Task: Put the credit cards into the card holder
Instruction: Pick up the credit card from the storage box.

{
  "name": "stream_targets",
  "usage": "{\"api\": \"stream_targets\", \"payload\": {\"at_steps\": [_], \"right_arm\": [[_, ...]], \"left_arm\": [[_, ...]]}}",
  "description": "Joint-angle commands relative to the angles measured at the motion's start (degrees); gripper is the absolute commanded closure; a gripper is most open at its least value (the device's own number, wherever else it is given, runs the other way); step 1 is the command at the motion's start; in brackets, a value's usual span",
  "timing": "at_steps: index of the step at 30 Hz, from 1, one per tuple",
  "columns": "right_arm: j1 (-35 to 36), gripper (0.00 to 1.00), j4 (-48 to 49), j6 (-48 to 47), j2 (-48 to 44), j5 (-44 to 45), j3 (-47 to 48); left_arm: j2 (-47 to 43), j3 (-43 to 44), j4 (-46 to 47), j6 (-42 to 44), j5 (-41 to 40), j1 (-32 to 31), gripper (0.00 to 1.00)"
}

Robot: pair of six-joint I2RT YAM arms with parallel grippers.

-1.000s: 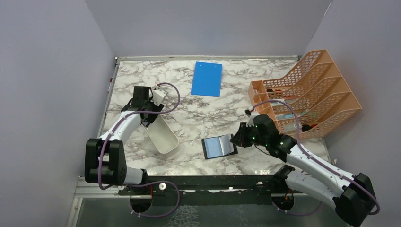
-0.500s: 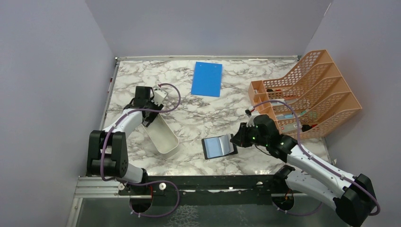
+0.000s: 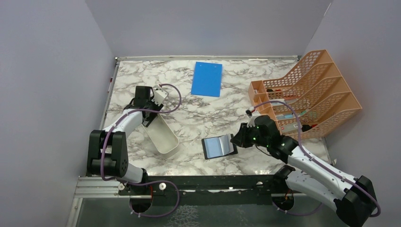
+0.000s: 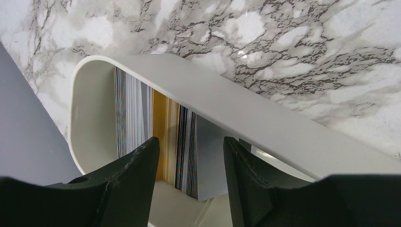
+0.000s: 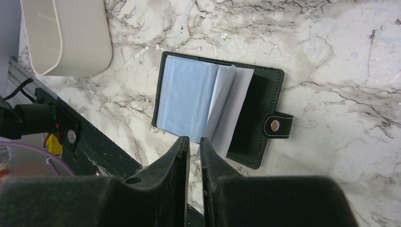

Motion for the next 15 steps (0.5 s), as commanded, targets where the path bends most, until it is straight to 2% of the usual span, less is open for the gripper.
{"api": "stream_targets", "payload": {"at_steps": [1,9,15], "right_arm": [[-0.2,0.80,-0.2,-0.9,-1.2,-0.5,-0.9],[-0.2,0.80,-0.3,-1.1,-1.3,-0.6,-0.7],[-0.2,0.80,-0.3,-1.1,-1.5,-0.7,-0.5]], "left_arm": [[0.6,-1.2,0.9,1.1,1.5,0.4,0.44],[0.2,-2.0,-0.8,1.6,3.2,0.4,0.43],[2.4,-2.0,-0.3,2.1,1.7,0.3,0.53]]}}
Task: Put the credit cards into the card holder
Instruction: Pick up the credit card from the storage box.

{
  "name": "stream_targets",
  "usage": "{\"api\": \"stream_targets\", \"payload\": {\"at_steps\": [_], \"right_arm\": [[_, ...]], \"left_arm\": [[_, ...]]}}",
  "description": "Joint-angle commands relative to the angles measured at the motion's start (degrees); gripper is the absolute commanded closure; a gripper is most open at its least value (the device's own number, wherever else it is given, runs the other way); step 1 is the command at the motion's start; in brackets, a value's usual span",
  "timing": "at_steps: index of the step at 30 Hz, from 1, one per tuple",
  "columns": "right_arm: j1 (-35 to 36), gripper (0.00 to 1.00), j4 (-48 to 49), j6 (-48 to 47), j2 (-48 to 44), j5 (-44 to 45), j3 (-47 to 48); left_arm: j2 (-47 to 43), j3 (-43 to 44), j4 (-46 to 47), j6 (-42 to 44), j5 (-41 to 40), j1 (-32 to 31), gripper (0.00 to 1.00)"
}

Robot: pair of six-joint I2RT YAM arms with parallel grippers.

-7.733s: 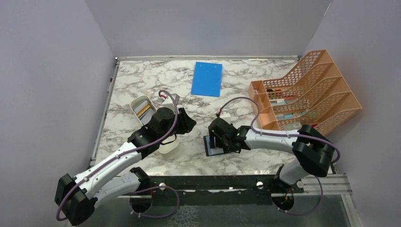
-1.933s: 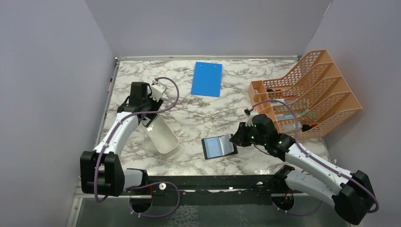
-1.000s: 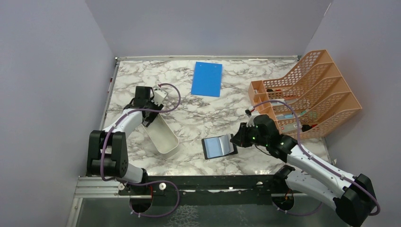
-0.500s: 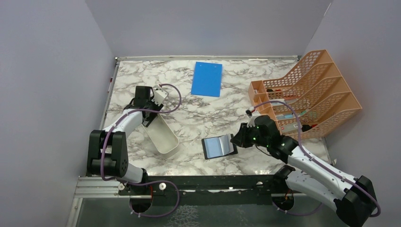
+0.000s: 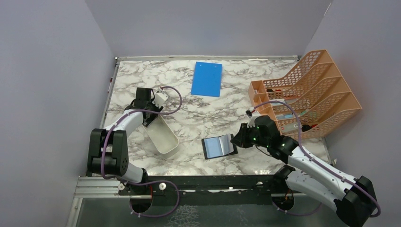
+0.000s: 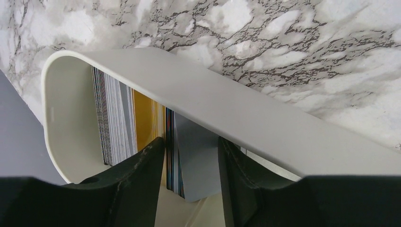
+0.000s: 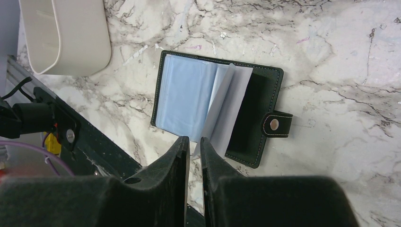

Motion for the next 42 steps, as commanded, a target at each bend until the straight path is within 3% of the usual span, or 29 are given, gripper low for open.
{"api": "stream_targets", "payload": {"at_steps": [1,15,25,33,42], "right_arm": [[-0.2,0.80,-0.4,-1.0,-1.1,-0.7,-0.2],[-0.2,0.80,-0.7,-1.1,-1.8,-0.8,0.2],[-0.2,0.79,-0.8,-1.1,-1.9,-0.8,0.0],[-0.2,0.79,-0.9,-0.9,-1.8,-1.2,0.0],[-0.2,0.78,-0.8,-0.6,-1.9,-1.8,0.0]], "left_arm": [[1.7,-0.5,0.0,1.1,0.4,0.4,0.56],[-1.1,0.9,0.1,1.7,0.5,0.4,0.86],[-5.6,2.2,-3.0,-1.4,2.3,0.3,1.00],[-8.1,2.6,-4.0,-5.4,4.7,0.3,1.00],[-16.7,3.6,-3.8,-14.2,6.8,0.3,1.00]]}}
